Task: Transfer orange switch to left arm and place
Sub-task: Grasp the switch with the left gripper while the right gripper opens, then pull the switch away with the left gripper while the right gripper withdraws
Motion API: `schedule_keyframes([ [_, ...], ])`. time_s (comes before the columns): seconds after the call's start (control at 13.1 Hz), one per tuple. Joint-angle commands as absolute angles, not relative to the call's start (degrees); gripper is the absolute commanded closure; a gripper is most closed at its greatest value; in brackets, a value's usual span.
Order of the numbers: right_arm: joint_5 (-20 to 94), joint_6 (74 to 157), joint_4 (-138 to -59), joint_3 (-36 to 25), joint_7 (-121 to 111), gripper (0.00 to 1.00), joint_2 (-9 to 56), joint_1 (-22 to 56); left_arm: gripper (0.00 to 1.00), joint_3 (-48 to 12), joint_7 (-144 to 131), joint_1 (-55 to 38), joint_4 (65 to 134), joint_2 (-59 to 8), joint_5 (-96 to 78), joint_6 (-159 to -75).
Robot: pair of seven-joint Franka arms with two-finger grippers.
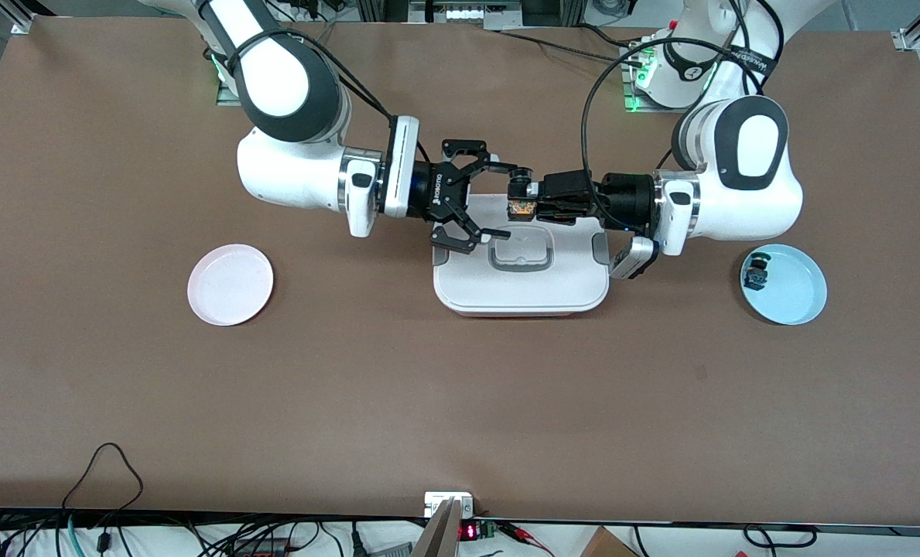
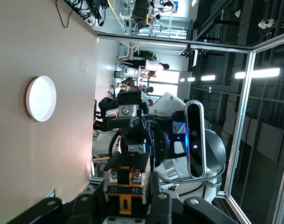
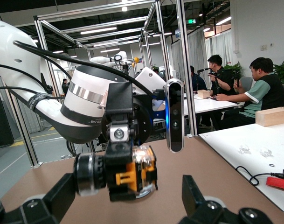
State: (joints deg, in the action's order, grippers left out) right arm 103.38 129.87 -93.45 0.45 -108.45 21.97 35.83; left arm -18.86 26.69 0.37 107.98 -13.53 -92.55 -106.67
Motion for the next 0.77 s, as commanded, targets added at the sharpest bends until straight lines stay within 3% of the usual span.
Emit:
schedule_keyframes([
  [0.0,102.7,125.3,-93.0,0.2,-106.4,0.00,20.8,32.0,0.94,-19.2,27.3,3.7,106.8,-12.8,-82.3,-102.8],
  [0.31,97.0,111.0,-95.4,0.1,-106.2,0.00,17.4,23.5,0.92,-18.9,28.3,7.2,106.0,-12.8,-63.3,-97.5],
  [0.69,86.6,86.2,-98.9,0.1,-106.4,0.00,14.4,8.6,0.95,-18.8,37.5,10.7,103.5,-12.8,-28.5,-92.5],
])
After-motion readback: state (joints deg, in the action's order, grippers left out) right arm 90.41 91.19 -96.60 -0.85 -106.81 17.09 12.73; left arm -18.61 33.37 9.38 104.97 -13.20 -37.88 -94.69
